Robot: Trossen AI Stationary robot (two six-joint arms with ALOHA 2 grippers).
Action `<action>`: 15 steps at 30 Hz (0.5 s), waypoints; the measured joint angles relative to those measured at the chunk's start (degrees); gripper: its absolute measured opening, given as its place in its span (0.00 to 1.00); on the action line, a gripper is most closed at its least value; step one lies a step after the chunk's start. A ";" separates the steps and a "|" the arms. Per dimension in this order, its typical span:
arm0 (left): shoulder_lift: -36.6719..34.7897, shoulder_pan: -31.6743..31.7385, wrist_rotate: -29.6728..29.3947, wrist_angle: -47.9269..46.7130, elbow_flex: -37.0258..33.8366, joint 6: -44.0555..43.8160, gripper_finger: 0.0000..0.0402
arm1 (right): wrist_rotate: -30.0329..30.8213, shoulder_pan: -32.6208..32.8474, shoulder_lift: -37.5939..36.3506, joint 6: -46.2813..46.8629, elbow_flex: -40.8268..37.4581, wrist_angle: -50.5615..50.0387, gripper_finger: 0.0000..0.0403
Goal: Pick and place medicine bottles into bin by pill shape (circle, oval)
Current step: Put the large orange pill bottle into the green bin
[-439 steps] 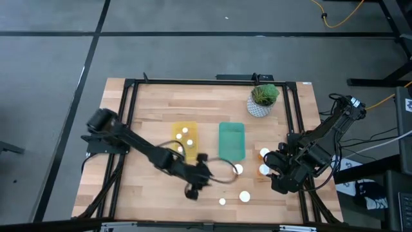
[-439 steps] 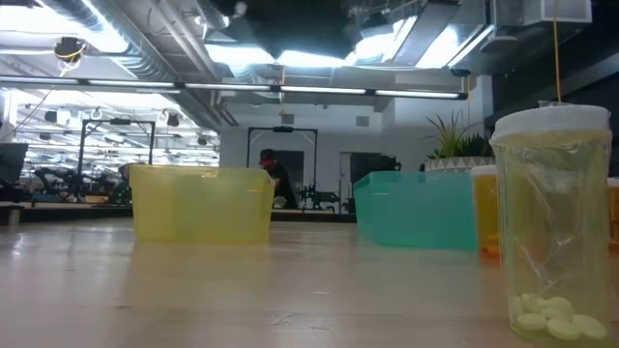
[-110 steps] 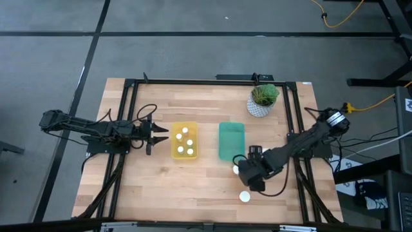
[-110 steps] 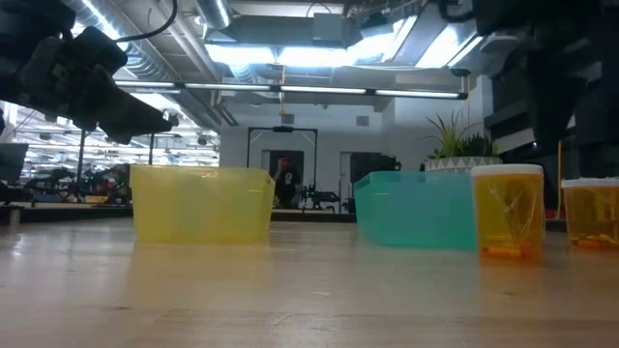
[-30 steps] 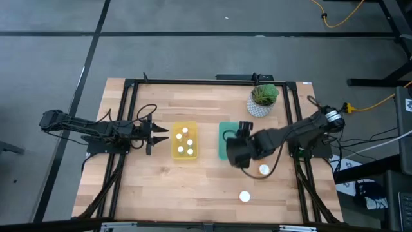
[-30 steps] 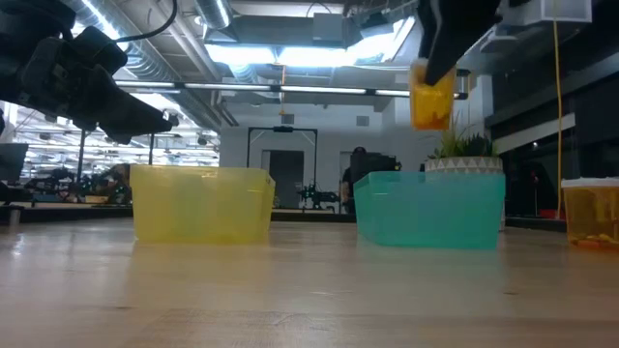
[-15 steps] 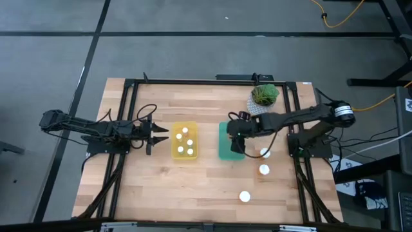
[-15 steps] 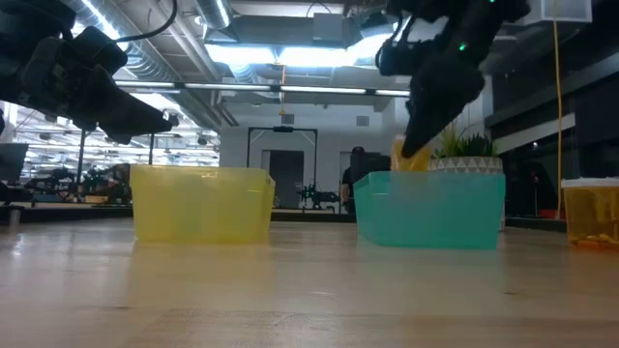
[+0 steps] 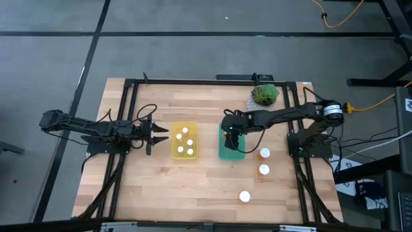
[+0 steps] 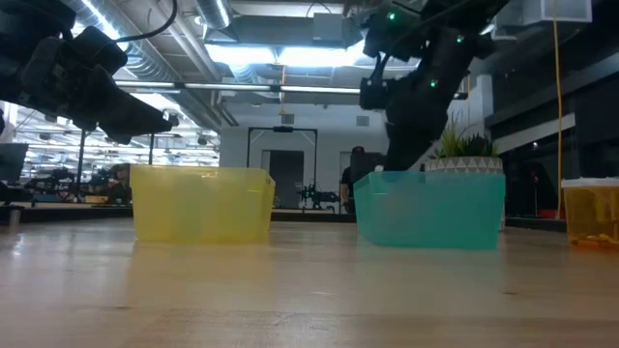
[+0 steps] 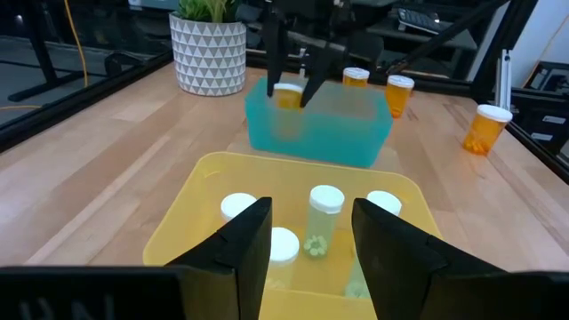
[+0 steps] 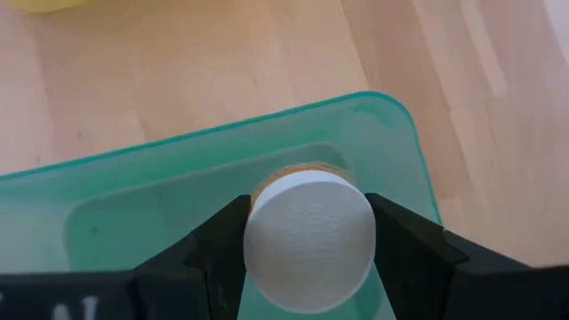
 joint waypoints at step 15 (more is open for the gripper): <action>0.00 0.00 0.02 0.00 0.00 0.00 0.37 | 1.48 -0.86 0.67 1.16 0.02 0.30 0.62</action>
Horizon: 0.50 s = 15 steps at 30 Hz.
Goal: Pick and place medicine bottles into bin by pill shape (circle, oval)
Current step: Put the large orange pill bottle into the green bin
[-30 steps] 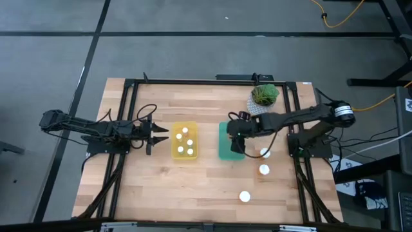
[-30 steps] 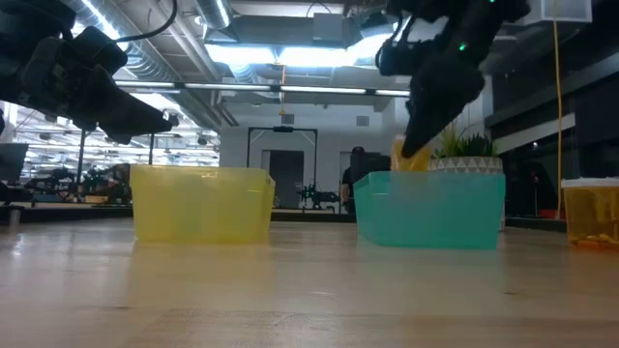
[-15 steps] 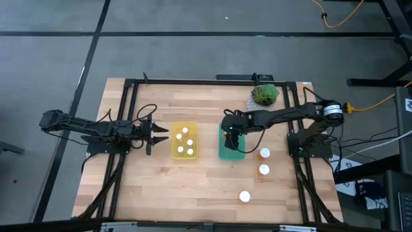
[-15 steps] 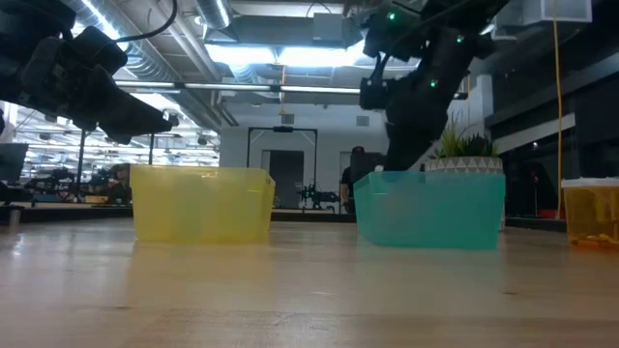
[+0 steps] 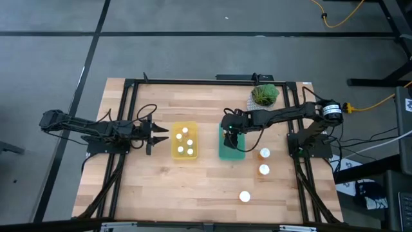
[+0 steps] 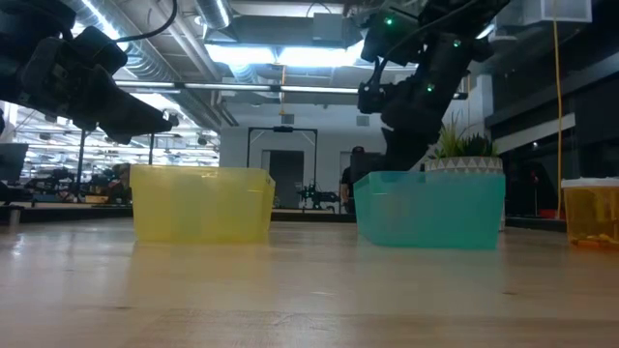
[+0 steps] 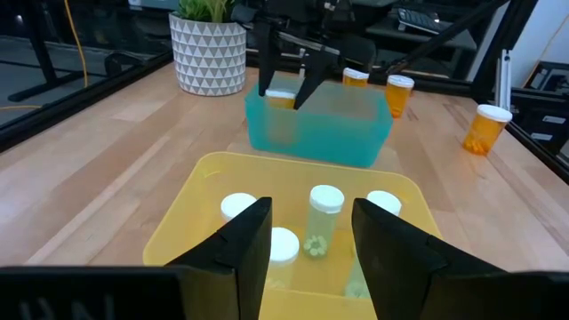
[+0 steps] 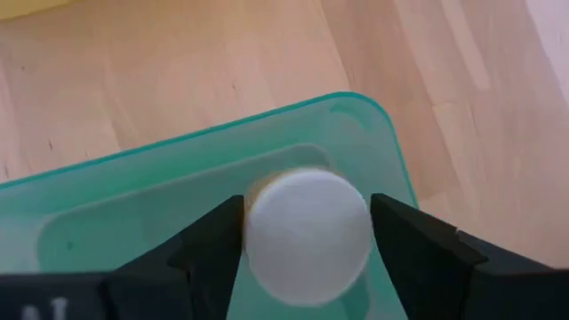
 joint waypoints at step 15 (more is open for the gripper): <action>0.00 0.00 -0.02 0.00 0.00 0.00 0.37 | 0.00 1.09 -0.20 3.80 10.32 -17.34 0.68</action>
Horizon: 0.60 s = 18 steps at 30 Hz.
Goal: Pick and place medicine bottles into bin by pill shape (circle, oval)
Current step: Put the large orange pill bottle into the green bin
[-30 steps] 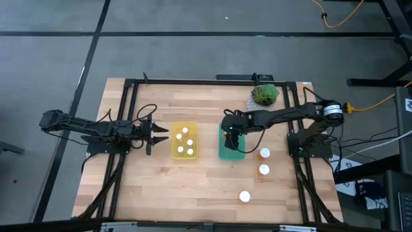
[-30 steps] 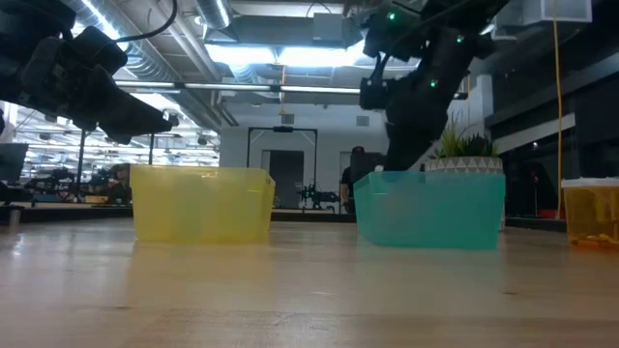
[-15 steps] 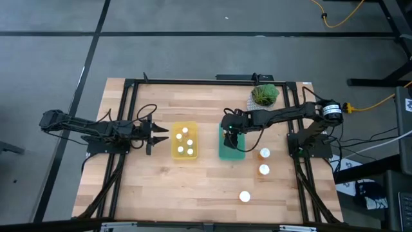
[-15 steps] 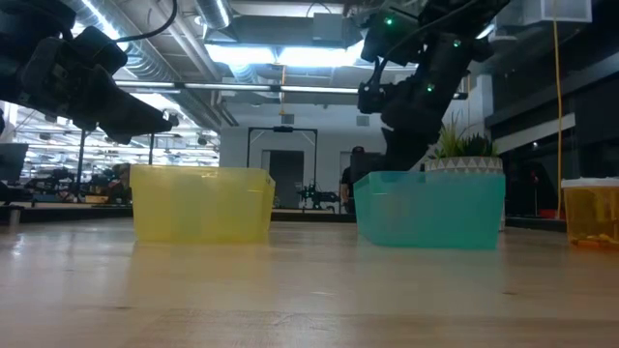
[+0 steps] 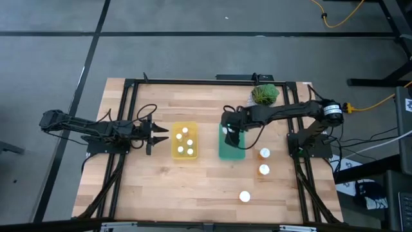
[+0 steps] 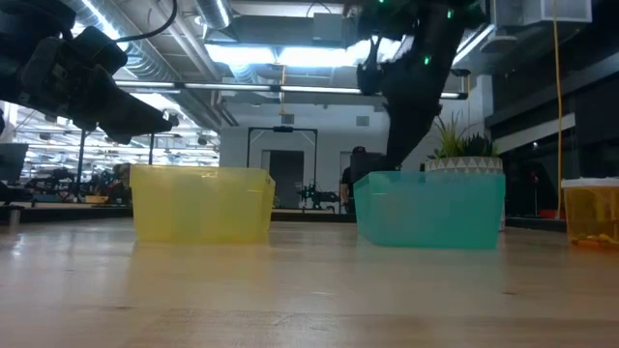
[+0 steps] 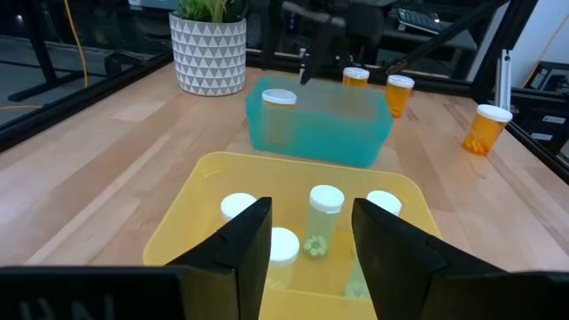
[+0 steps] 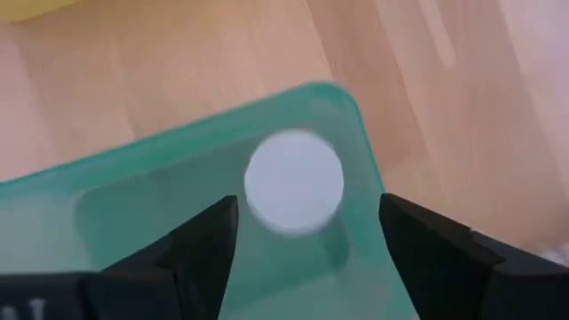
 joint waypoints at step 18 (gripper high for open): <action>0.00 0.02 0.02 0.00 0.02 0.00 0.37 | -0.44 19.19 -8.97 21.28 4.08 -34.36 0.68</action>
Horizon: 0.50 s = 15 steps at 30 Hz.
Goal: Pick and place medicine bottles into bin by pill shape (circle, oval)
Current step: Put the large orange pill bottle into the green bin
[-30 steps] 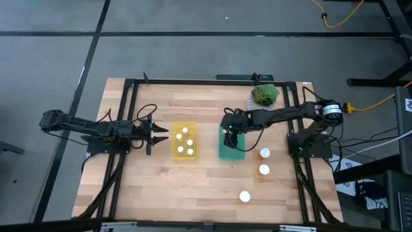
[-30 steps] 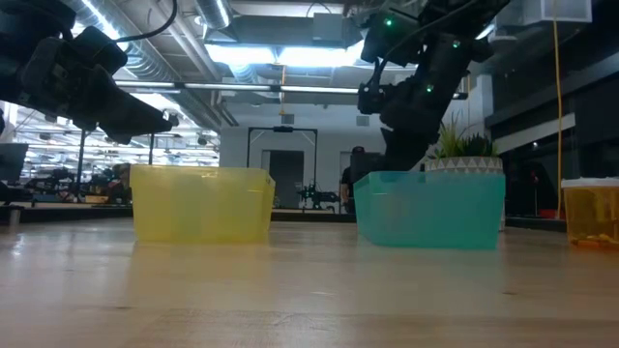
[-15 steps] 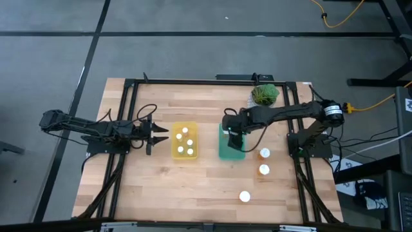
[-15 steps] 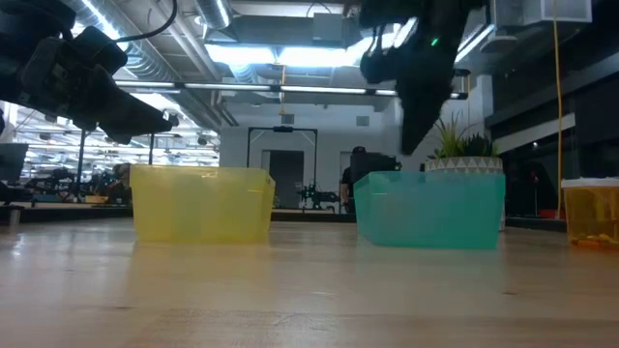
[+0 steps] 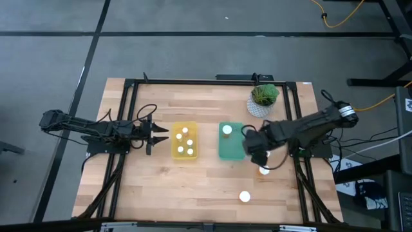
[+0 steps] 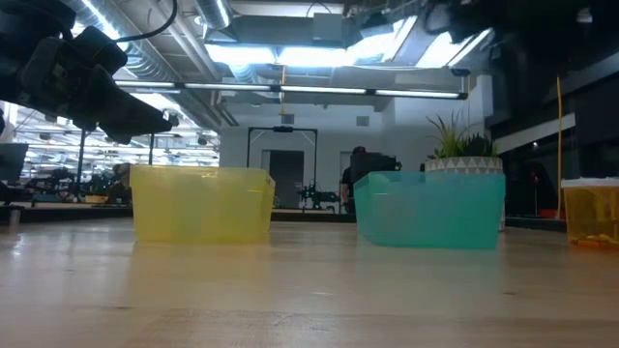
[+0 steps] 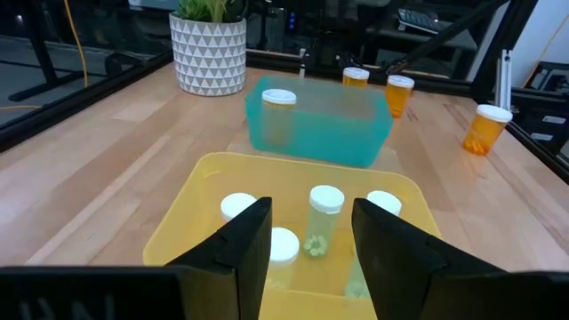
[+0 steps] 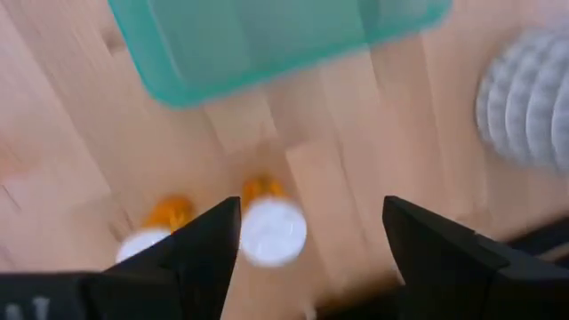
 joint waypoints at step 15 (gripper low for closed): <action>0.00 -0.02 0.00 0.00 -0.02 0.00 0.37 | -3.00 15.96 -10.14 27.85 -15.44 -0.35 0.68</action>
